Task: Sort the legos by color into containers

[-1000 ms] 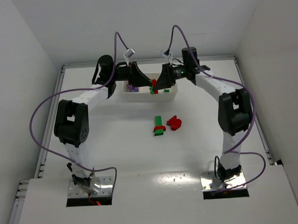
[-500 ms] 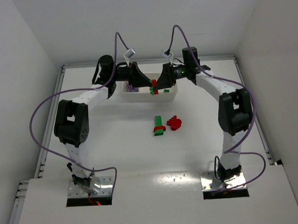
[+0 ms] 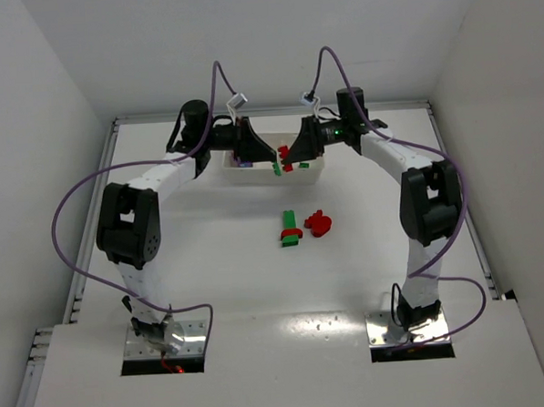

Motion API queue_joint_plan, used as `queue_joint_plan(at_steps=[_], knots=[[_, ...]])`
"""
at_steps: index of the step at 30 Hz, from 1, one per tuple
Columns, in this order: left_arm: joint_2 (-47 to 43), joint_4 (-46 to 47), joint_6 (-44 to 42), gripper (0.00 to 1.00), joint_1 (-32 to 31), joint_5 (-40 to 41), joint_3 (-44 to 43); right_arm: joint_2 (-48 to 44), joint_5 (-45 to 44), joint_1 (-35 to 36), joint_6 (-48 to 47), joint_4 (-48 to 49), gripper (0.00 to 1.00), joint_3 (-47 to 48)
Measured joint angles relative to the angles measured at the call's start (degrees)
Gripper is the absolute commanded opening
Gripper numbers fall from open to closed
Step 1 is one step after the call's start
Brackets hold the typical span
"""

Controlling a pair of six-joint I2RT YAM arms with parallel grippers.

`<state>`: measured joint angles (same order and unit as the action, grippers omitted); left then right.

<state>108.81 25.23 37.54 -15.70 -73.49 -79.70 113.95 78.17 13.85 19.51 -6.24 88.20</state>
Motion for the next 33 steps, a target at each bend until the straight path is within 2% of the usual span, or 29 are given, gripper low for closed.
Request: queue_joint_plan(at_steps=[6, 13, 19, 24, 30, 33], knots=[[-0.5, -12.9, -9.9, 0.0, 1.6, -1.6, -0.3, -0.9, 0.0, -4.8, 0.3, 0.0, 0.0, -0.5], [-0.4, -20.7, -16.3, 0.0, 2.1, 0.8, -2.8, -3.0, -1.7, -8.1, -0.3, -0.3, 0.0, -0.5], [-0.1, -18.8, -17.4, 0.0, 2.1, 5.9, -8.5, -3.4, -10.2, -7.9, -7.7, -8.1, 0.0, 0.0], [-0.1, -16.5, -16.5, 0.0, 3.1, 10.8, -8.6, -2.6, -19.7, -6.2, -6.2, -7.0, 0.0, 1.0], [-0.7, -15.7, -17.1, 0.0, 5.1, 15.3, -7.8, 9.6, -28.2, -3.1, -2.2, -5.2, 0.0, 16.7], [-1.8, -15.9, -17.6, 0.0, 6.1, 16.4, -6.2, 14.4, -31.1, -1.7, -1.3, -5.0, 0.0, 21.4]])
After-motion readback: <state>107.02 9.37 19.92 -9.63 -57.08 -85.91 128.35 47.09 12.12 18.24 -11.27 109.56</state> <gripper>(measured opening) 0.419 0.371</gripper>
